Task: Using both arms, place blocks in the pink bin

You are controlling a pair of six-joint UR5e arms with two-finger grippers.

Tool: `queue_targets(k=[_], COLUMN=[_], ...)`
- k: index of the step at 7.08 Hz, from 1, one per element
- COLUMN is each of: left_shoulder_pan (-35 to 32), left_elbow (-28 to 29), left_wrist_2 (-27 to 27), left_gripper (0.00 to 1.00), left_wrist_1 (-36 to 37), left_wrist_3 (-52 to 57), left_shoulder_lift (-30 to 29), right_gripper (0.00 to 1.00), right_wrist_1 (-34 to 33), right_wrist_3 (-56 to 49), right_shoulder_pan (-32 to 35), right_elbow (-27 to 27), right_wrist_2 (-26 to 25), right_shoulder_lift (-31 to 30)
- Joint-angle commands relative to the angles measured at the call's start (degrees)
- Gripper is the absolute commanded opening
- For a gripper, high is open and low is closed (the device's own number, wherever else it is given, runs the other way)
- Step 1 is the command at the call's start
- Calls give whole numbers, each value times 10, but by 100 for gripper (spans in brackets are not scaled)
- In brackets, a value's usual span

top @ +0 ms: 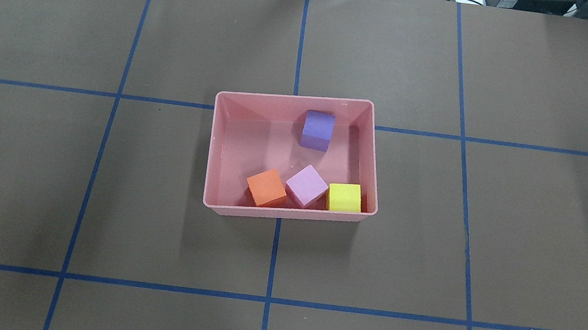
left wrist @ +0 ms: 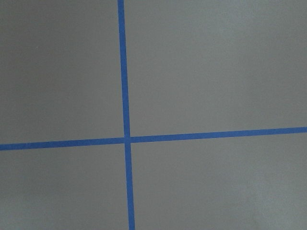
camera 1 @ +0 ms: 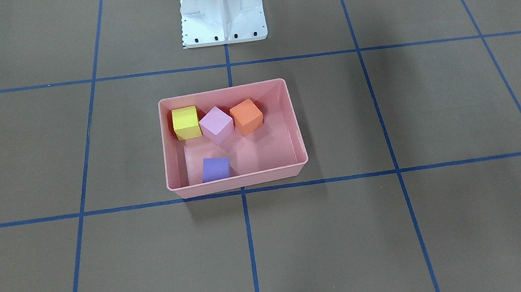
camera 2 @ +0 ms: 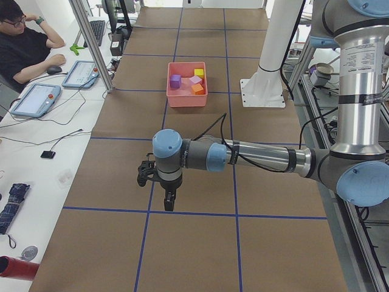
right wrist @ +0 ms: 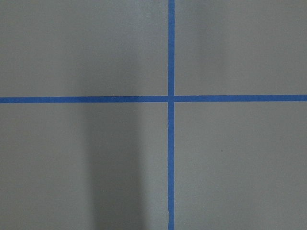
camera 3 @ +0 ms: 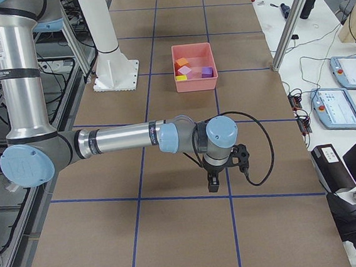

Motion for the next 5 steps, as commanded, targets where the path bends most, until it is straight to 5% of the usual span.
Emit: queue_targets(k=[1,5], left_shoulder_pan=[0,-2], left_elbow=[0,1], left_wrist_2=[1,0], left_gripper=[100,100], left_wrist_1=[-5,-7], left_wrist_3=[1,9], left_shoulder_lift=[1,22], right_gripper=[100,100], right_wrist_1=[-1,5], right_wrist_3=[0,3], right_shoulder_pan=[0,-1], right_elbow=[0,3], right_wrist_2=[5,3], right_shoulder_lift=[-4,0])
